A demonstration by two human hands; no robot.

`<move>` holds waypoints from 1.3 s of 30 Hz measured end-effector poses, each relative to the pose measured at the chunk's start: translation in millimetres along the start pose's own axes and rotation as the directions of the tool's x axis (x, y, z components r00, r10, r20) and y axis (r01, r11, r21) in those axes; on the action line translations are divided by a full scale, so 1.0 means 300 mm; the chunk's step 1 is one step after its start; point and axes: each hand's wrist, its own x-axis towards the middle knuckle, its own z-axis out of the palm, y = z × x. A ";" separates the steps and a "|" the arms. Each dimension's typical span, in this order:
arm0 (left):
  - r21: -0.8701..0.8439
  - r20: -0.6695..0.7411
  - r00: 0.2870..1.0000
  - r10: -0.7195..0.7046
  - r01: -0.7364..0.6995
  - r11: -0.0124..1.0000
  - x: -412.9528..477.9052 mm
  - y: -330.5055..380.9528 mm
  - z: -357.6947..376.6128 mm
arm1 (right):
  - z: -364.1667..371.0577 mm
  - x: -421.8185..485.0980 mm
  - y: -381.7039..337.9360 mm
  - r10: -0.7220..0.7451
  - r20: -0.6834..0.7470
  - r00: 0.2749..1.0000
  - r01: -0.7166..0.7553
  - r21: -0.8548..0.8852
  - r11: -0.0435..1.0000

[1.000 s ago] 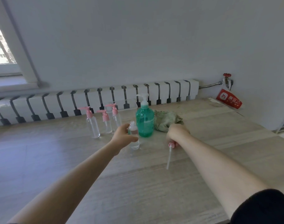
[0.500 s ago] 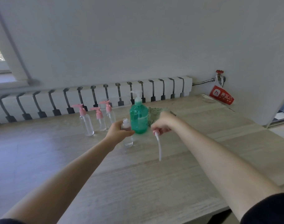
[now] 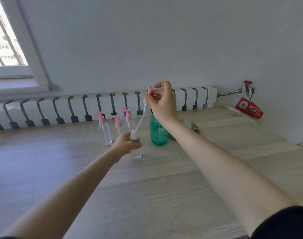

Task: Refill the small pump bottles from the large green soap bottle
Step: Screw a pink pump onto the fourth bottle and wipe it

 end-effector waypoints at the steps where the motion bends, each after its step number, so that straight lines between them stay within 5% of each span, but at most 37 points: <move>1: -0.002 -0.001 1.000 -0.001 0.001 1.000 -0.001 -0.003 -0.007 | 0.012 0.002 -0.003 -0.022 -0.002 1.000 0.022 0.015 1.000; 11: -0.004 -0.014 1.000 0.012 -0.012 1.000 0.002 -0.017 -0.009 | 0.071 -0.019 0.017 -0.076 0.113 0.991 0.086 -0.089 0.992; 18: 0.001 -0.023 0.999 0.045 -0.045 0.999 0.005 -0.024 -0.004 | 0.091 -0.078 0.076 0.025 0.285 0.958 0.026 -0.175 0.984; 39: 0.043 -0.138 0.982 0.125 -0.121 0.992 0.010 -0.064 -0.016 | 0.085 -0.058 0.105 0.198 0.655 0.730 0.073 -0.362 0.929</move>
